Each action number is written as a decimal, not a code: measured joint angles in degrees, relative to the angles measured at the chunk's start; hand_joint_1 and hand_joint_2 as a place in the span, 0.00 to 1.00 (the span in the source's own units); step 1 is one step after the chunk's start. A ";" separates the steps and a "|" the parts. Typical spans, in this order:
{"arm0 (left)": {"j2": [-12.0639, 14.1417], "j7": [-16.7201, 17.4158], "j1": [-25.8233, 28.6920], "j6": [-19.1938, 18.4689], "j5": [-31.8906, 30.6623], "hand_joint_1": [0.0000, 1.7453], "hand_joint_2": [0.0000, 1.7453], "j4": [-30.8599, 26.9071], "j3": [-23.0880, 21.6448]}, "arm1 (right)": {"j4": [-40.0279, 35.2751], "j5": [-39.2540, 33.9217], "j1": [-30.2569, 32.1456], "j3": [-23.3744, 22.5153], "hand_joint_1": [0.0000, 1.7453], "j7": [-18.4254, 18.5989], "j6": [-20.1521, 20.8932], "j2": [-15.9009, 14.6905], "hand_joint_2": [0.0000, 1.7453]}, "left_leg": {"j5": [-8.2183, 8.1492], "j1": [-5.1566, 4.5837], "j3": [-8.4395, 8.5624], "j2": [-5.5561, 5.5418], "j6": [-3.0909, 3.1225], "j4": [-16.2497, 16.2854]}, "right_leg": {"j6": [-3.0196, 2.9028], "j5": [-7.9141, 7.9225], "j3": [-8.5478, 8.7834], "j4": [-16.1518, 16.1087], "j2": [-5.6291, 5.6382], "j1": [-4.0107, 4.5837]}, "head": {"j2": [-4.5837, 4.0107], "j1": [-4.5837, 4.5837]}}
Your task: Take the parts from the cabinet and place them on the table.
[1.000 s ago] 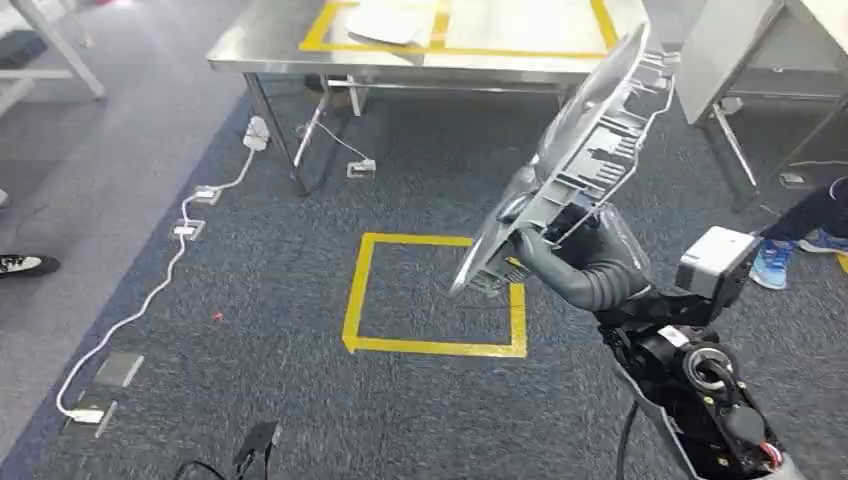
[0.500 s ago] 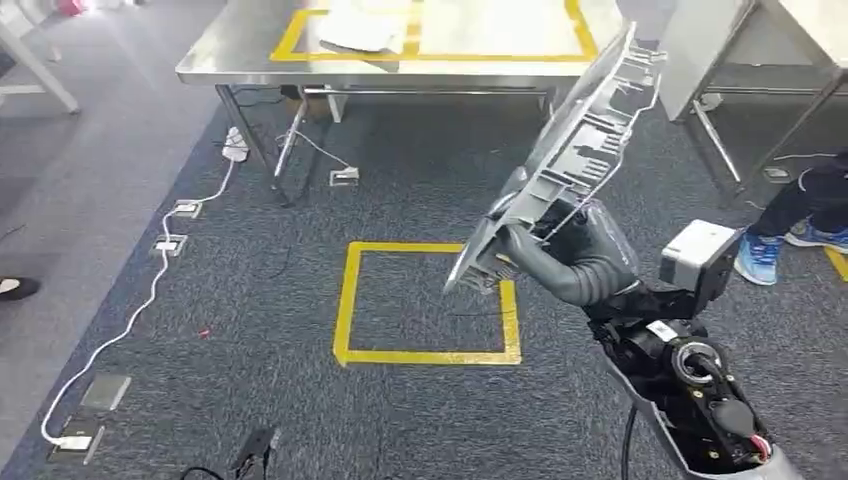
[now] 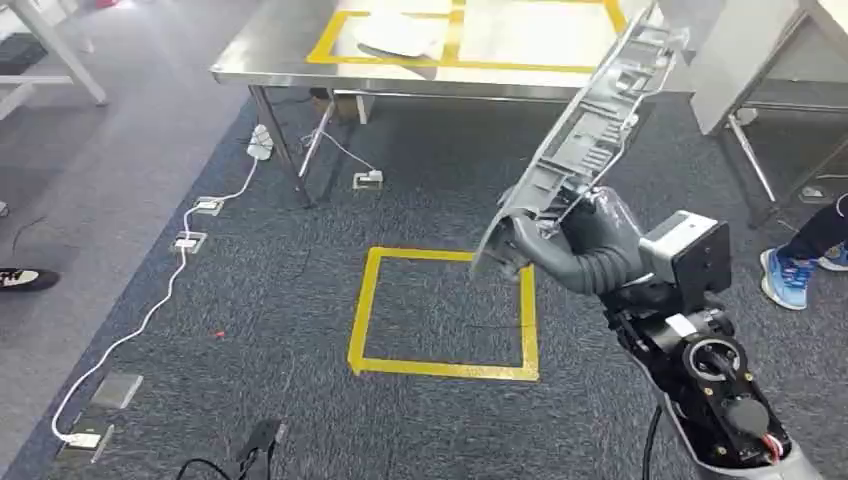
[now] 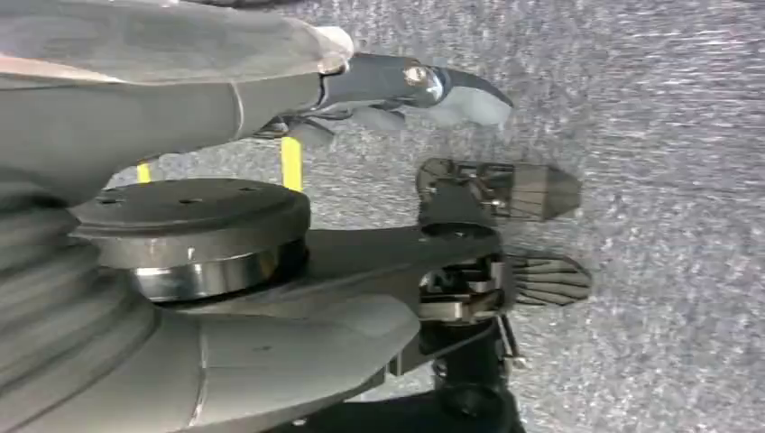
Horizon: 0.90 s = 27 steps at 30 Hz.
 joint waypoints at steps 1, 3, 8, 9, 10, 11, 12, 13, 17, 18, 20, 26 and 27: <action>0.00 0.00 -0.05 0.00 0.00 0.00 1.00 0.00 0.00 | 0.02 0.94 -0.60 0.17 1.00 0.48 -0.24 -0.02 1.00 | 0.05 0.09 -0.34 0.04 -0.25 -0.06 | -0.27 -0.80 0.36 -0.49 -0.01 0.05 | 0.00 0.22; -0.05 -0.02 0.01 -0.05 0.09 0.00 1.00 0.00 0.00 | 0.07 2.80 -0.90 0.33 1.00 1.40 -0.94 -0.30 1.00 | -0.11 0.06 -0.11 0.14 -0.71 -0.49 | -0.65 -0.90 0.35 -0.79 0.18 -0.12 | 0.00 0.02; 0.11 -0.20 0.06 -0.05 0.13 0.00 1.00 0.00 0.00 | 0.15 5.05 -2.28 0.79 1.00 1.99 -1.62 -0.30 1.00 | -6.58 0.52 -9.32 0.51 -2.13 16.18 | -1.58 -1.57 1.92 -1.57 0.05 -0.67 | 0.00 -0.90; 0.11 -0.20 0.23 -0.05 0.18 0.00 1.00 0.00 0.00 | 0.28 5.05 -2.28 0.89 1.00 2.04 -1.71 -0.33 1.00 | -6.73 0.64 -11.68 0.54 -2.29 19.21 | -1.61 -1.85 2.16 -1.56 0.07 -0.66 | 0.00 -1.01; 0.11 -0.20 0.37 -0.02 0.24 0.00 1.00 0.00 0.00 | 0.39 5.05 -2.27 1.09 1.00 2.12 -1.69 -0.33 1.00 | -5.20 0.72 -12.33 0.55 -2.32 18.83 | -1.54 -2.15 2.56 -1.56 0.16 -0.66 | 0.00 -1.23; 0.13 -0.20 0.41 -0.02 0.26 0.00 1.00 0.00 0.00 | 0.55 5.08 -2.28 1.31 1.00 2.15 -1.71 -0.33 1.00 | -2.40 0.79 -11.48 0.55 -2.27 15.58 | -1.43 -2.53 3.06 -1.55 0.23 -0.68 | 0.00 -1.40; 0.20 -0.20 0.39 0.00 0.26 0.00 1.00 0.00 0.00 | 0.57 5.23 -2.29 1.40 1.00 2.15 -1.71 -0.33 1.00 | 1.24 0.87 -9.43 0.58 -2.15 10.14 | -1.25 -2.99 3.72 -1.55 0.27 -0.72 | 0.00 -1.70; 0.24 -0.20 0.38 0.02 0.26 0.00 1.00 0.00 0.00 | 0.57 5.34 -2.39 1.46 1.00 2.15 -1.71 -0.33 1.00 | 4.51 0.89 -7.10 0.66 -2.02 4.42 | -1.02 -3.45 4.36 -1.55 0.26 -0.74 | 0.00 -1.88; 0.26 -0.28 0.33 0.02 0.26 0.00 1.00 0.00 0.00 | 0.72 6.19 -3.13 1.64 1.00 2.15 -1.80 -0.33 1.00 | 4.09 0.38 -5.12 0.60 -0.79 0.29 | 0.16 -4.35 4.74 -1.81 0.35 -0.36 | 0.00 -1.55; 0.28 -0.31 0.36 0.02 0.26 0.00 1.00 0.00 0.00 | 0.74 6.34 -3.15 1.73 1.00 2.17 -1.82 -0.33 1.00 | 3.94 0.23 -5.09 0.55 -0.47 0.25 | 0.48 -4.46 4.94 -2.02 0.30 -0.50 | 0.00 -1.49; 0.33 -0.41 0.34 0.06 0.26 0.00 1.00 0.00 0.00 | 0.77 6.89 -3.28 2.01 1.00 2.26 -1.93 -0.33 1.00 | 3.74 0.62 -4.07 0.52 0.30 -0.55 | 1.06 -5.64 4.76 -0.48 0.04 -0.62 | 0.00 -1.34; 0.31 -0.53 0.51 0.06 0.26 0.00 1.00 0.00 0.00 | 1.57 9.03 -3.87 3.01 1.00 2.76 -2.58 -0.41 1.00 | 2.05 0.36 -2.08 0.34 1.09 -0.50 | 1.21 -8.69 -5.88 16.01 0.00 -0.57 | 0.00 -0.16; 0.31 -0.55 0.50 0.06 0.26 0.00 1.00 0.00 0.00 | 1.62 9.52 -3.93 3.13 1.00 2.91 -2.76 -0.41 1.00 | 1.65 0.36 -1.43 0.22 0.99 -0.48 | 1.01 -5.46 -4.34 11.68 0.00 -0.57 | 0.00 -0.04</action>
